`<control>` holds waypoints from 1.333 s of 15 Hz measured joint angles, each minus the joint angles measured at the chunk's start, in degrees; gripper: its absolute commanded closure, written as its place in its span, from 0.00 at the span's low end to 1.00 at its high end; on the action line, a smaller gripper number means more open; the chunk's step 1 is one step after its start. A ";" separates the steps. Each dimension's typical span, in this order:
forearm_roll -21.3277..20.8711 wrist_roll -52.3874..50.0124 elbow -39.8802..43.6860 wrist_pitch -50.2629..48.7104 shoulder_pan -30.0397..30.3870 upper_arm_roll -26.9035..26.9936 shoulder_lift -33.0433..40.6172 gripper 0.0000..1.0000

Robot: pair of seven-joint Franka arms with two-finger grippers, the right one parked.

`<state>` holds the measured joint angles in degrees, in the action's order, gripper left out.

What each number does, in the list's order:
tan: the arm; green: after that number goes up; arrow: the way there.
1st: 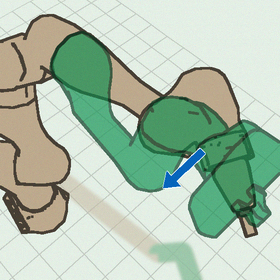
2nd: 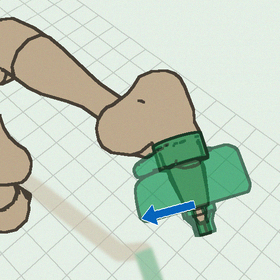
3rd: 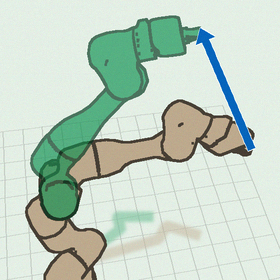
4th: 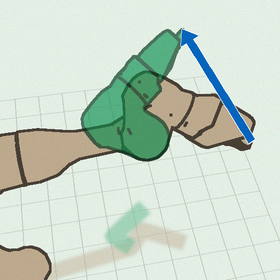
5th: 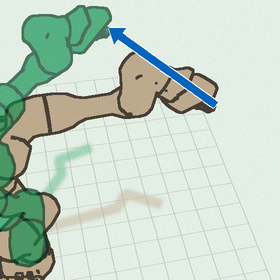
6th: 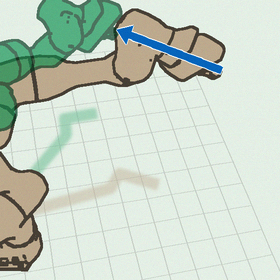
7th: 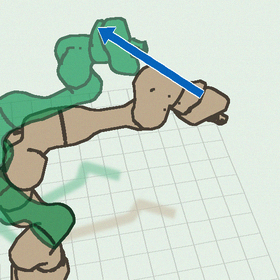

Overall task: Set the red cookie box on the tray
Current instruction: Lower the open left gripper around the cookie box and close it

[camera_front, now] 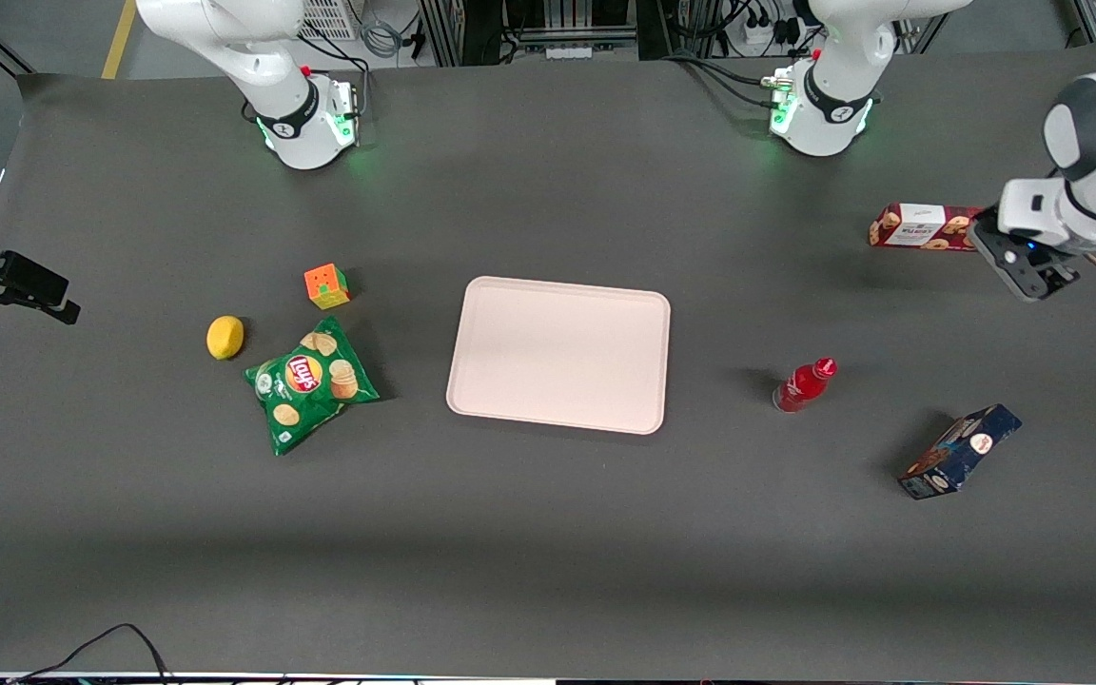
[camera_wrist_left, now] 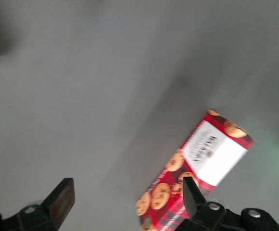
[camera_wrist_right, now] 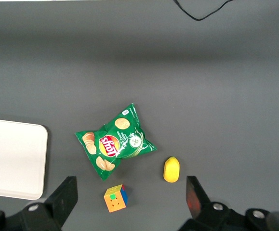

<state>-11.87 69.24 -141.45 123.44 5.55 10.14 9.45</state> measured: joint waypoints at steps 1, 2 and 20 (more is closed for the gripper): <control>0.00 1.74 -2.47 0.08 0.17 0.00 1.94 0.00; 0.00 3.84 -4.66 0.12 0.44 0.00 3.79 0.00; 0.00 41.02 -20.28 24.78 6.92 12.69 1.85 0.01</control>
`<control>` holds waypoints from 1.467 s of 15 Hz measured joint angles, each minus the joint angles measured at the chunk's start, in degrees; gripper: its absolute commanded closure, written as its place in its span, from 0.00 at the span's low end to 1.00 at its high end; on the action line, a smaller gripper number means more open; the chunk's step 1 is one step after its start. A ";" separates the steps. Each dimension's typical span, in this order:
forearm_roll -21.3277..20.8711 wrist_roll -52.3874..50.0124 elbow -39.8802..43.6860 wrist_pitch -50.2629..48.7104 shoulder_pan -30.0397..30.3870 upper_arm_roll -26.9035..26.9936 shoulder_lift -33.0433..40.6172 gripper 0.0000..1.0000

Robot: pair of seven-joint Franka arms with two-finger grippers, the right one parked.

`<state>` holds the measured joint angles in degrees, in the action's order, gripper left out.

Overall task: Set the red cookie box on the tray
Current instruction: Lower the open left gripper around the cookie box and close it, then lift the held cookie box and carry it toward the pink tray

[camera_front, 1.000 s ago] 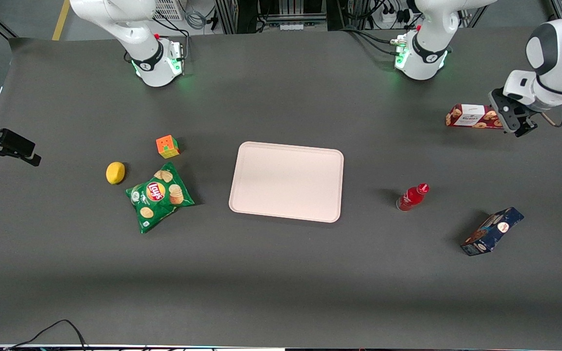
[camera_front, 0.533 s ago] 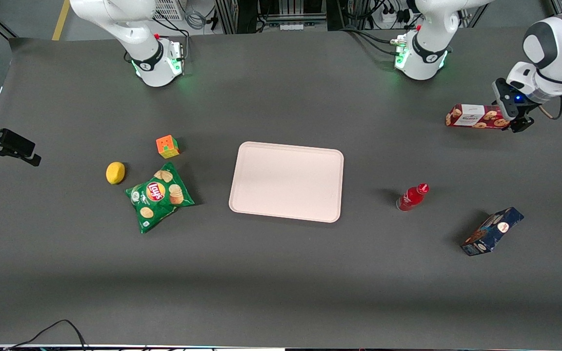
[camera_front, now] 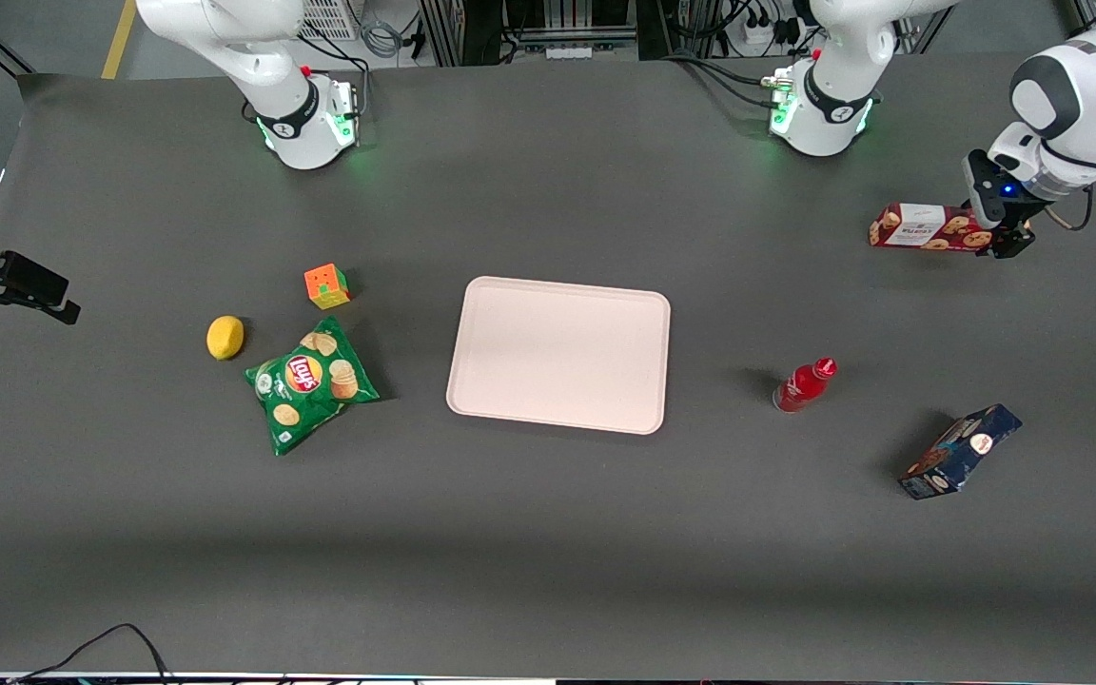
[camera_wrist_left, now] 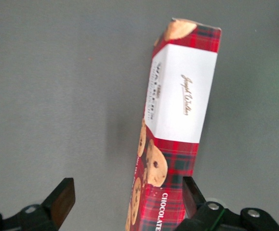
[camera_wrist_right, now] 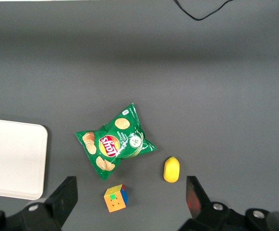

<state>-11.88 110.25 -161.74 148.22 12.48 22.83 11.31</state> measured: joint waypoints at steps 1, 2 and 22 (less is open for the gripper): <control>0.00 0.84 -0.06 0.13 0.17 0.12 -0.51 0.01; 0.00 1.66 -0.19 0.17 0.31 0.23 -0.85 0.01; 0.00 5.21 -2.67 5.69 1.91 0.40 -4.58 0.97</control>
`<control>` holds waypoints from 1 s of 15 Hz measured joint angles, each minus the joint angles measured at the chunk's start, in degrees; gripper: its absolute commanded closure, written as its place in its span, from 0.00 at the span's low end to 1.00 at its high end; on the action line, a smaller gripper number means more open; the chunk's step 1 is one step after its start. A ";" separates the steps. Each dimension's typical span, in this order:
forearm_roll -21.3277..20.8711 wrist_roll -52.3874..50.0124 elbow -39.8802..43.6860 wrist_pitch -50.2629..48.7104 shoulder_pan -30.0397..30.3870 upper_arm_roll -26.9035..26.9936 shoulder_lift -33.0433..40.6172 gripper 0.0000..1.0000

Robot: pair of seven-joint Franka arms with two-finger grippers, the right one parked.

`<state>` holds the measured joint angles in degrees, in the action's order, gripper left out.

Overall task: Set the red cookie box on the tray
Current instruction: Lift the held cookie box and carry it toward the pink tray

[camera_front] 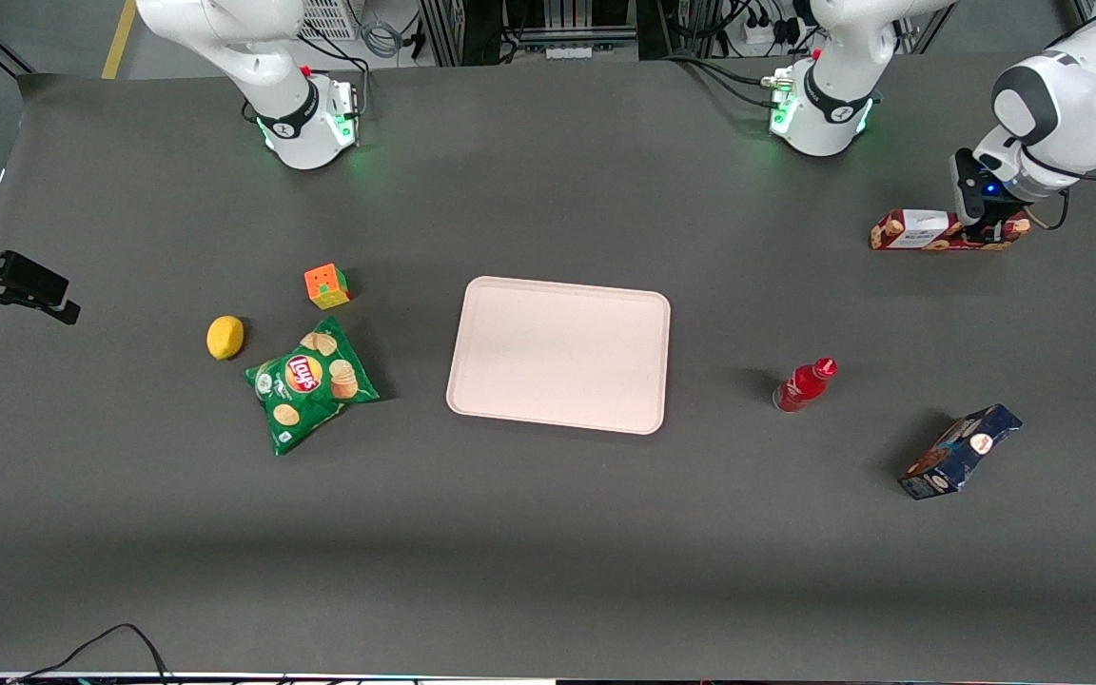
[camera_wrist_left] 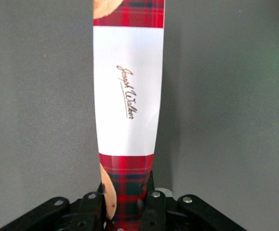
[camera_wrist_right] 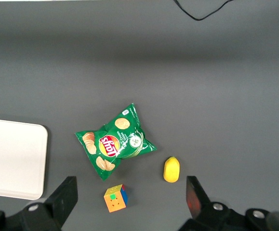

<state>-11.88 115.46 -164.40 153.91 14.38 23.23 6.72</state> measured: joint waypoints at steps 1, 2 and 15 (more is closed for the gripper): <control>0.00 0.00 0.01 0.00 0.00 0.00 0.00 0.97; 0.00 0.00 0.05 -0.01 0.00 0.00 0.01 0.96; 13.59 -23.08 14.18 -19.15 -4.91 -14.72 4.97 0.94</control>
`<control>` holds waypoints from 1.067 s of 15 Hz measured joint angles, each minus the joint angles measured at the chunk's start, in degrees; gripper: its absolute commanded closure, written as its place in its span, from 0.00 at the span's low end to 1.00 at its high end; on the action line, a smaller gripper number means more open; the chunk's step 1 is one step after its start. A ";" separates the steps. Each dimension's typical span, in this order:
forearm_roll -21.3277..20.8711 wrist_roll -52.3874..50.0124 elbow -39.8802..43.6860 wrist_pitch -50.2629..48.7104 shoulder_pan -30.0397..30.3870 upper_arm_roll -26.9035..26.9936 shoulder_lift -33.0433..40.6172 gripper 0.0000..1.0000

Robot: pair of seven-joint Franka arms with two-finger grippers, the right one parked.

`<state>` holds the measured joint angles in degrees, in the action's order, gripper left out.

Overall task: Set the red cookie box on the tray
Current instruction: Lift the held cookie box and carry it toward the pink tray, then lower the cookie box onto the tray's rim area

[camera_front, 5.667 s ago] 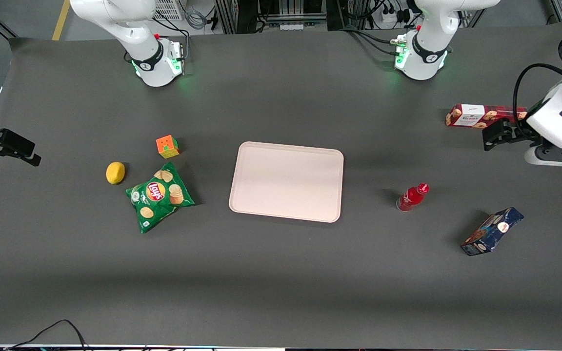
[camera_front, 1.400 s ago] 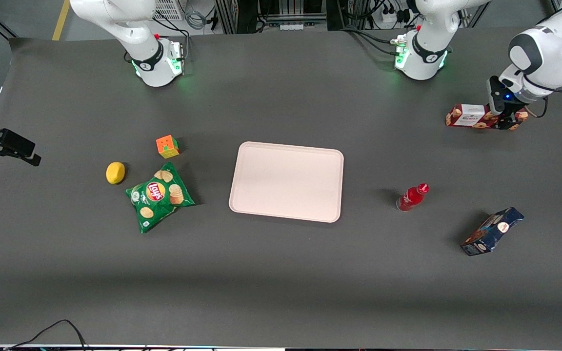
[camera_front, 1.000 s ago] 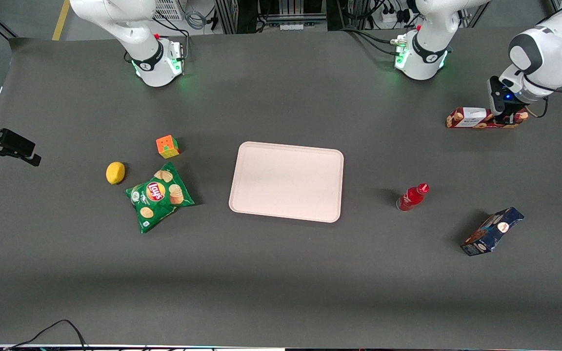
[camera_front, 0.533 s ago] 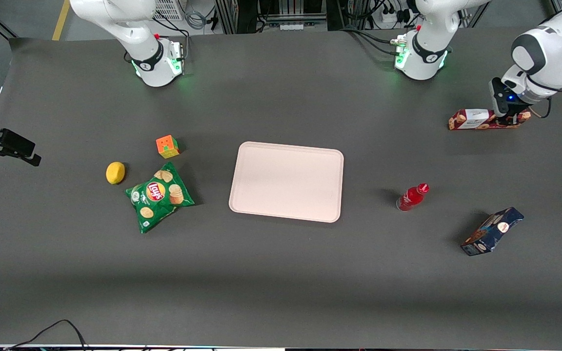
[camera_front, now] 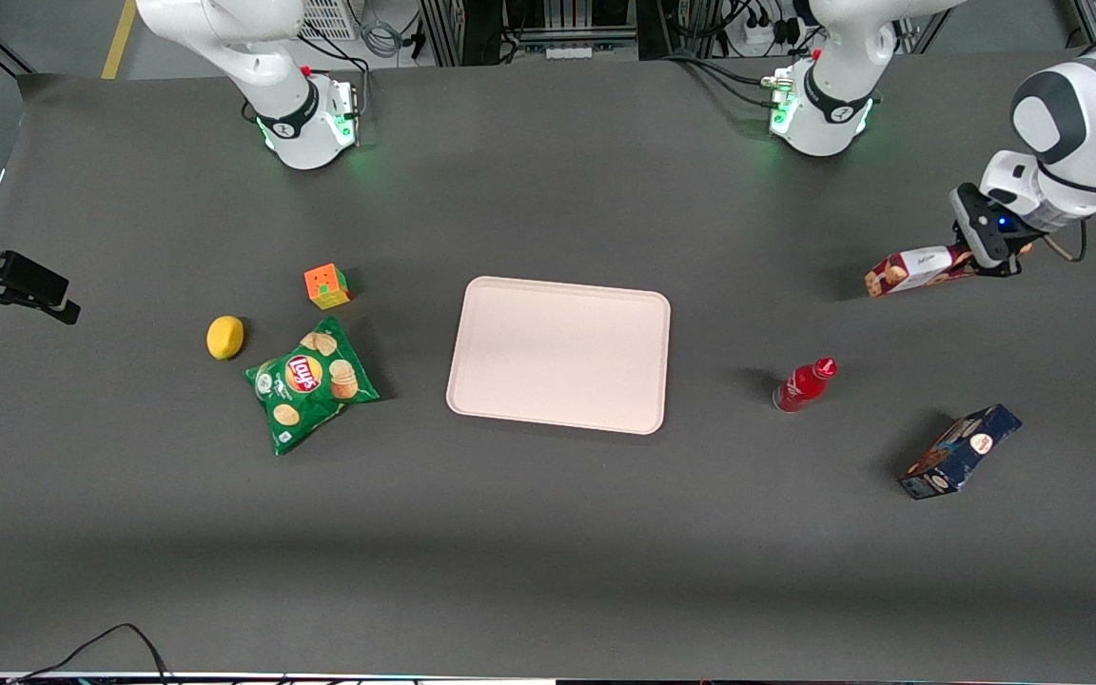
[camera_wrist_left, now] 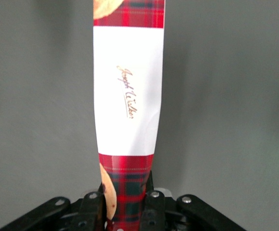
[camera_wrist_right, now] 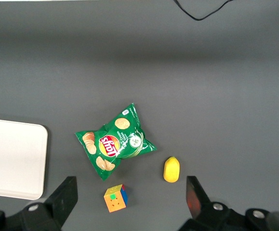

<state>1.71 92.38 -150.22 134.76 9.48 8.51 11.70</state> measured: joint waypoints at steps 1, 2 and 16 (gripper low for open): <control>0.48 -4.33 3.07 -3.54 -0.71 -2.22 0.34 0.94; 0.65 -8.84 6.39 -7.10 -1.26 -4.43 0.54 0.93; 6.16 -88.76 41.30 -29.22 -11.16 -29.01 -8.29 0.91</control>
<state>7.88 3.62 -108.92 105.53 -1.68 -20.50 3.41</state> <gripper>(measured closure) 0.722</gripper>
